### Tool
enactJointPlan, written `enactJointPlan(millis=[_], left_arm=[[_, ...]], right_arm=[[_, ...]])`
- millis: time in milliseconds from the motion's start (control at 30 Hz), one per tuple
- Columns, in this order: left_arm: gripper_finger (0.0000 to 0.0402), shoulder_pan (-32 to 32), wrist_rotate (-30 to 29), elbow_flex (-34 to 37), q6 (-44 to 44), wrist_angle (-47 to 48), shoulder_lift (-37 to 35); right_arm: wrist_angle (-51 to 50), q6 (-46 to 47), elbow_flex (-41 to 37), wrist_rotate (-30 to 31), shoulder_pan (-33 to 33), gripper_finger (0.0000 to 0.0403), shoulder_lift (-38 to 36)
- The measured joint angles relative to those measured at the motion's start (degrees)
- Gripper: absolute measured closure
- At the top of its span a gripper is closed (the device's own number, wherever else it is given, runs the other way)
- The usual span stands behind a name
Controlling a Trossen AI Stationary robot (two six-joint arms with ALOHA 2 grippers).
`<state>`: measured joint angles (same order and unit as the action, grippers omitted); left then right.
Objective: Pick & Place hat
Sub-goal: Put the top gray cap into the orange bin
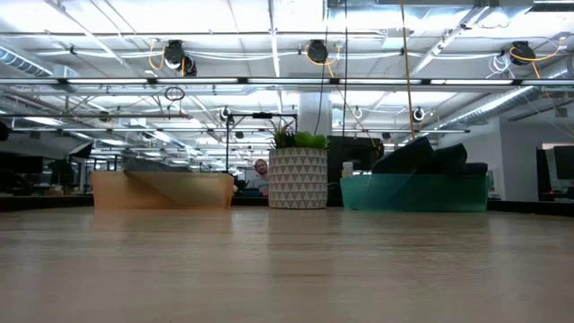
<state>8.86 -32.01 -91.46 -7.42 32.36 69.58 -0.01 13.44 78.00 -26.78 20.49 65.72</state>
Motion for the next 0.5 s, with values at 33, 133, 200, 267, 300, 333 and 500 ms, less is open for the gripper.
enactJointPlan(millis=[33, 133, 200, 267, 300, 333, 500], left_arm=[[0.0392, -0.4, 0.5, 0.0, 0.02, -0.7, 0.42], [0.0392, -1.33, 3.42, 0.0, 0.99, -2.33, 1.45], [0.0392, -1.45, 5.33, 0.0, 1.11, -3.2, 2.05], [0.0392, -1.44, 7.51, 0.0, 1.17, -4.16, 2.82], [0.0392, -1.44, 8.69, 0.0, 1.33, -4.2, 3.1], [0.0392, -1.44, 10.05, 0.0, 1.31, -4.09, 3.3], [0.0392, -1.15, 14.01, 0.0, 0.95, -5.89, 4.37]], right_arm=[[0.93, 0.09, -0.02, 1.67, -0.53, 0.0069, 0.09], [3.82, -1.48, 0.02, 5.83, -2.14, 0.0069, 0.75], [3.56, -2.69, -0.01, 7.46, -2.68, 0.0069, 0.85], [3.7, -3.68, -0.01, 8.39, -3.35, 0.0069, 1.45], [3.94, -3.96, 0.02, 8.78, -3.71, 0.0069, 1.75], [3.69, -4.06, 0.01, 8.8, -3.89, 0.0069, 1.87], [5.02, -5.05, 0.02, 11.04, -4.84, 0.0069, 2.82]])
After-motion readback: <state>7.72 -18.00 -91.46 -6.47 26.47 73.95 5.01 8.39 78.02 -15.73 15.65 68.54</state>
